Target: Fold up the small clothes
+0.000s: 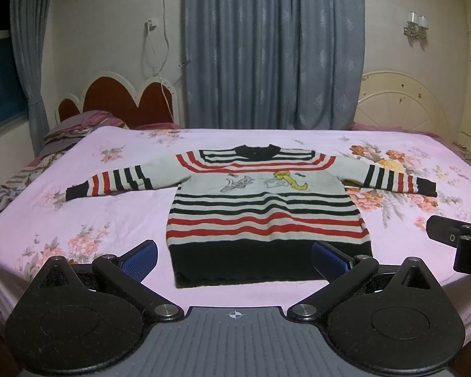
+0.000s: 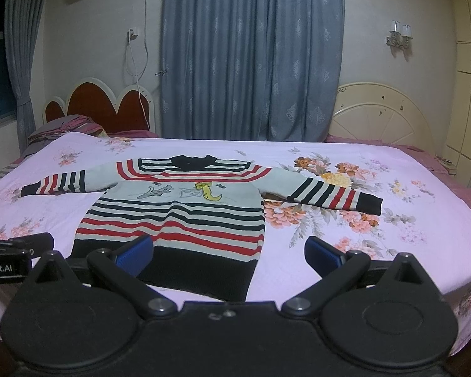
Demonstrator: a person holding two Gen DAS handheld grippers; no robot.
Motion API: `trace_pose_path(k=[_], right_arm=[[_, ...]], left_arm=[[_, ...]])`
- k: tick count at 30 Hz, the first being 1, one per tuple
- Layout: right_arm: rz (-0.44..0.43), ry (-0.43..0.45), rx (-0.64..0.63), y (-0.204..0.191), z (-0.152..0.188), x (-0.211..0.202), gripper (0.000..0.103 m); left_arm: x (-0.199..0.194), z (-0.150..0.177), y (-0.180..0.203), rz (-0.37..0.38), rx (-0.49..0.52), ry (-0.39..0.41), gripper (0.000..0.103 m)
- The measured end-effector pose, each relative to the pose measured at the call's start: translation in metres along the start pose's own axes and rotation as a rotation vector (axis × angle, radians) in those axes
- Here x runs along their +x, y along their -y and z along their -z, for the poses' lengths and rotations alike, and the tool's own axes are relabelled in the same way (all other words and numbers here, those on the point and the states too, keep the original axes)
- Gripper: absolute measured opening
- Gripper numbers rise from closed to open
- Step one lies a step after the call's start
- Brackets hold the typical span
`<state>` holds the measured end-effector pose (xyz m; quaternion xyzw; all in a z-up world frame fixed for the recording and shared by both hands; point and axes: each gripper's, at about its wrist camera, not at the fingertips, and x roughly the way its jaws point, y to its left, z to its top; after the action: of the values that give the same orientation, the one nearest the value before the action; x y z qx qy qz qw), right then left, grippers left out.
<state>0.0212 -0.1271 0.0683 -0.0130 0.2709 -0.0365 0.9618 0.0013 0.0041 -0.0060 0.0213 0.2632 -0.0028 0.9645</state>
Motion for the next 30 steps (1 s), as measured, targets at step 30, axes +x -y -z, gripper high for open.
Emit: trace_pose_path(k=[30], right_arm=[[0.023, -0.011, 0.04, 0.004, 0.0, 0.03, 0.102]], left_arm=[[0.04, -0.006, -0.009, 0.008, -0.028, -0.039, 0.103]])
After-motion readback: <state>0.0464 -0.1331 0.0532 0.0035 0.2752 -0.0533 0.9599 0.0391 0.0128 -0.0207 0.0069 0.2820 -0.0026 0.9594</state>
